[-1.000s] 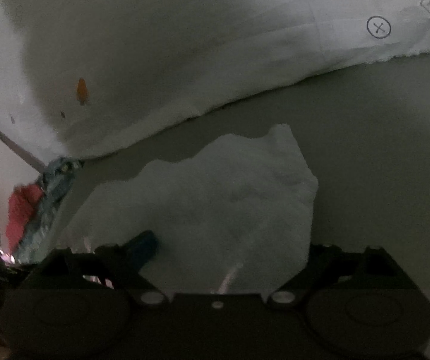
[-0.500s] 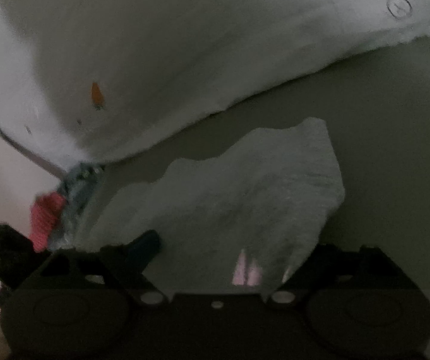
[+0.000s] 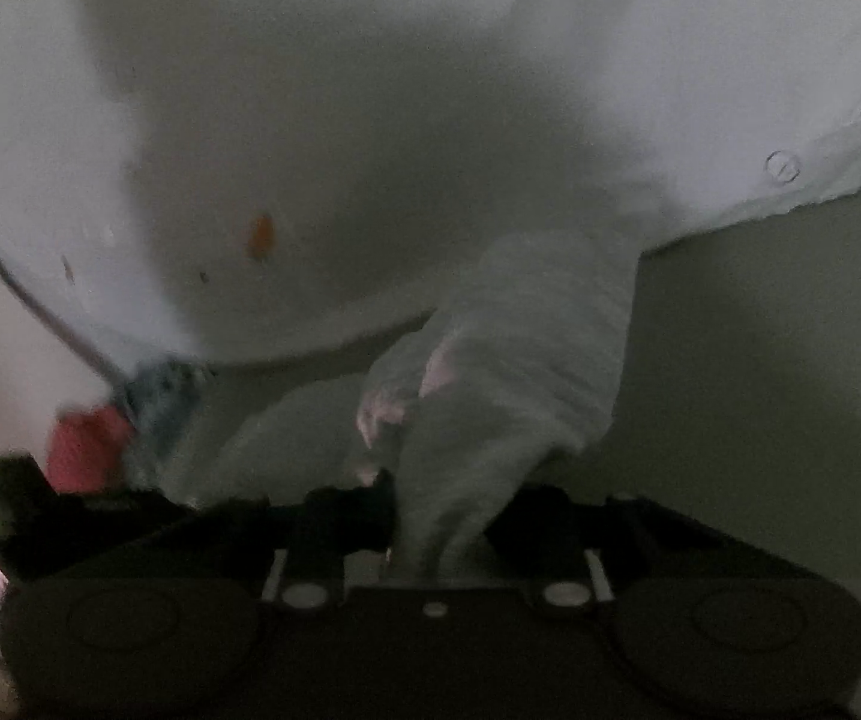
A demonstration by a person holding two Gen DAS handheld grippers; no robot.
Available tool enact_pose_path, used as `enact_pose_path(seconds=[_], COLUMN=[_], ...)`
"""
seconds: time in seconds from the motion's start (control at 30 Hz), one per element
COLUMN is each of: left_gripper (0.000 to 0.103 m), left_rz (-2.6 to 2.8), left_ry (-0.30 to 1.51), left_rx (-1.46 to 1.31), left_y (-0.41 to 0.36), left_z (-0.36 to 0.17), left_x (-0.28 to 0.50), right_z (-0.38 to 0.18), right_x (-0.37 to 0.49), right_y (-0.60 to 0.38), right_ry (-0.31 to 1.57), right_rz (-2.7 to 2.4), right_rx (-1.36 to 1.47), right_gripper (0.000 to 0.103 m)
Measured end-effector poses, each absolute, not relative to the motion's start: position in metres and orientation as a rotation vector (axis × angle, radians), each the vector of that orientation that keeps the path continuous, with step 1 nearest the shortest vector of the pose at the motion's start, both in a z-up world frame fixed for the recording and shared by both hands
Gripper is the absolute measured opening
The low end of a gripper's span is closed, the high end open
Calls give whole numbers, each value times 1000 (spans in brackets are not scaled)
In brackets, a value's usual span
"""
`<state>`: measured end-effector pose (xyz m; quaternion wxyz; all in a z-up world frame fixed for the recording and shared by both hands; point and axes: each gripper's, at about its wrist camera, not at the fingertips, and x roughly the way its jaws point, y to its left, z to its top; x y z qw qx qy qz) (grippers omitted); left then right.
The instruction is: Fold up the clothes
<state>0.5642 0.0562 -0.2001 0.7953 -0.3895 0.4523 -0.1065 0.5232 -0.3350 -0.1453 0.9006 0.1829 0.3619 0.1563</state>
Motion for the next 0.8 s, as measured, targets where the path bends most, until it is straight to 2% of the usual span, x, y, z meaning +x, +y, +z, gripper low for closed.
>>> enact_pose_path(seconds=[0.3,0.5,0.8], left_gripper=[34,33,31], left_rz=[-489,-661,-763], left_ry=[827,774,705], left_rx=[-628,-466,-337], left_y=[-21,-139,-329], left_z=[-102,-43,14], left_x=[572,577,592], right_z=[-71,-23,-6], right_x=[450,402,369], right_y=[-397,-441,-591], right_ry=[517,361,177], right_rz=[143,20,-100], right_rx=[483,550,723], right_gripper=[25,25,25])
